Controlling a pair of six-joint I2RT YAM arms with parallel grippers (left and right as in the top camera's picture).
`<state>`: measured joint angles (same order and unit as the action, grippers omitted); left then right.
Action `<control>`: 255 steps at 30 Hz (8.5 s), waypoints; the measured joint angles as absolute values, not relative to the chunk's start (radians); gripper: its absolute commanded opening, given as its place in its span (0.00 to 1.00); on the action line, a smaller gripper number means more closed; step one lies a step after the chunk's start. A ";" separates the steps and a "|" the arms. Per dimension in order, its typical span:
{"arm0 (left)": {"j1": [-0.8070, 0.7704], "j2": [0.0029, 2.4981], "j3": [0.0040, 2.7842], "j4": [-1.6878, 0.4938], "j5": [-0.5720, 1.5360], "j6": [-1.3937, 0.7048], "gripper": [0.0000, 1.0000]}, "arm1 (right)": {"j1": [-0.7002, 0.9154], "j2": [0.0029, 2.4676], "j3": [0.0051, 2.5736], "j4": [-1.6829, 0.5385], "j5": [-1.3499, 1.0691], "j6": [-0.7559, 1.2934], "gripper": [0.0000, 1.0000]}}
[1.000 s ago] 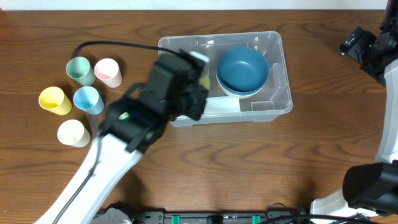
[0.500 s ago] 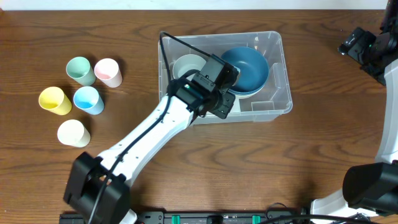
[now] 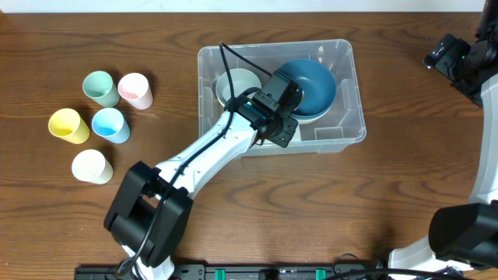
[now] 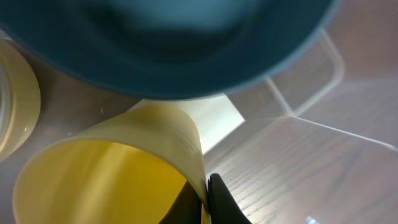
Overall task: Pack container
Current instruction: 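Carry the yellow cup with the left gripper into the container, then release the yellow cup and move the left gripper to the pink cup, then grasp the pink cup with the left gripper, then carry the pink cup with the left gripper and drop it into the yellow cup, then release the pink cup and move the left gripper to the blue cup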
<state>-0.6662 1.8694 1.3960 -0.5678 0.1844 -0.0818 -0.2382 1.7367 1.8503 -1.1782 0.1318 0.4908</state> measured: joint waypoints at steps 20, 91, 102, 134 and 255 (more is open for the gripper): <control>-0.660 1.906 1.396 -0.563 0.184 -0.082 0.84 | -0.238 1.737 1.850 -1.179 0.132 0.491 0.99; 0.006 1.949 1.396 -0.474 -0.086 0.053 0.76 | -0.238 1.737 1.850 -1.179 0.132 0.491 0.99; 0.006 2.016 1.396 -0.474 -0.087 0.053 0.34 | -0.238 1.737 1.850 -1.179 0.132 0.491 0.99; -0.152 1.452 1.396 -0.842 0.197 -0.075 0.06 | -0.238 1.737 1.850 -1.178 0.132 0.490 0.99; 0.179 1.765 1.671 -1.152 0.019 -0.056 0.75 | -0.238 1.737 1.850 -1.179 0.131 0.491 0.99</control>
<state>0.1787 1.7653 1.6714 -1.1519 0.0185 -0.0559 -0.2382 1.7367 1.8503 -1.1786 0.1314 0.4908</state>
